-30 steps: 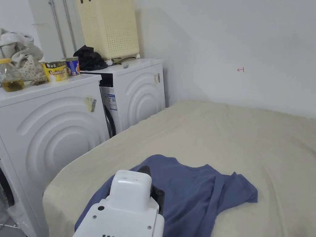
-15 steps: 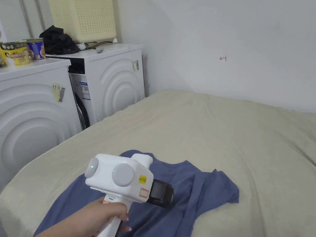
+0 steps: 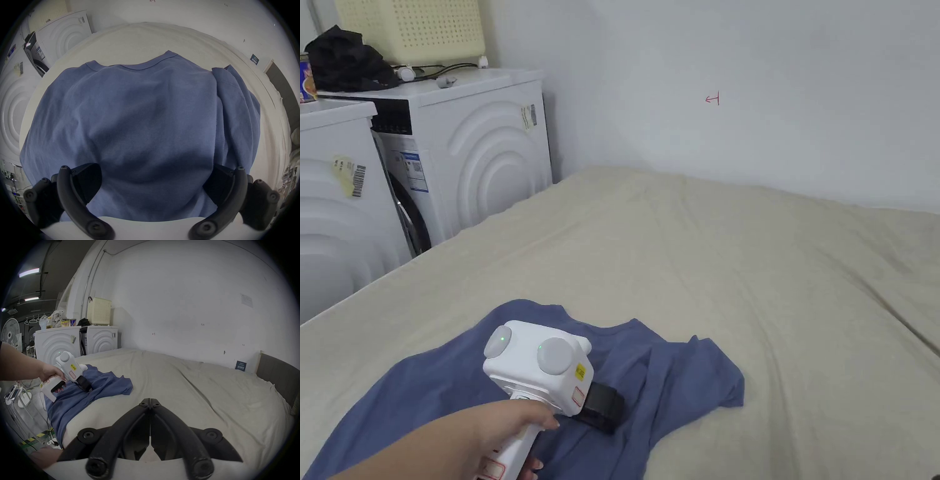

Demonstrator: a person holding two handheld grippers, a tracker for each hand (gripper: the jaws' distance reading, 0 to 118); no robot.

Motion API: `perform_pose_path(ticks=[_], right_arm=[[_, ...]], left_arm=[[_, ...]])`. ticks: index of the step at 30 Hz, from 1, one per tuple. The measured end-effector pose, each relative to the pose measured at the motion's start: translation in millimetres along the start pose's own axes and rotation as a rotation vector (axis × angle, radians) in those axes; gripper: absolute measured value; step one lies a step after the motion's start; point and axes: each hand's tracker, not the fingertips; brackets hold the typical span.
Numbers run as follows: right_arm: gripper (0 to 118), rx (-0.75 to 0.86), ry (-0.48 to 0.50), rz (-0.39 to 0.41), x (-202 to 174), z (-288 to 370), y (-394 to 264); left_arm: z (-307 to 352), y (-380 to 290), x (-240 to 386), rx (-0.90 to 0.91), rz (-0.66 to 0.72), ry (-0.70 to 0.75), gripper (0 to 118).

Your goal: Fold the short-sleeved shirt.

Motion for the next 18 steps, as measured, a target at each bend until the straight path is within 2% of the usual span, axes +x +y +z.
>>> perform_pose_path(ticks=[6, 8, 9, 11, 12, 15, 18], right_arm=[[0, -0.046, 0.012, -0.035, 4.6, 1.2, -6.9], [0, -0.053, 0.01, -0.038, 7.5, 4.4, -8.0], [0, -0.055, 0.005, -0.04, 9.2, 6.2, -8.4], [0, -0.058, -0.004, -0.048, 12.7, 9.9, -8.3], [0, -0.059, -0.005, -0.057, 15.3, 12.2, -7.7], [0, -0.056, -0.015, -0.085, 22.7, 21.1, -5.1], [0, -0.035, -0.025, -0.095, 31.4, 33.2, -1.3]], left_arm=[[15.6, -3.3, 11.4, 0.007, 0.011, 0.053, 116], [25.8, -7.4, 18.4, 0.074, -0.027, 0.04, 92], [31.1, -7.4, 21.0, 0.097, -0.051, 0.034, 71], [38.4, -5.7, 21.9, 0.105, -0.049, 0.08, 3], [42.9, -5.6, 21.5, 0.102, -0.065, 0.149, 0], [61.2, -2.9, 12.9, 0.085, -0.037, 0.098, 0], [102.8, 1.6, 8.2, 0.158, -0.012, 0.093, 0]])
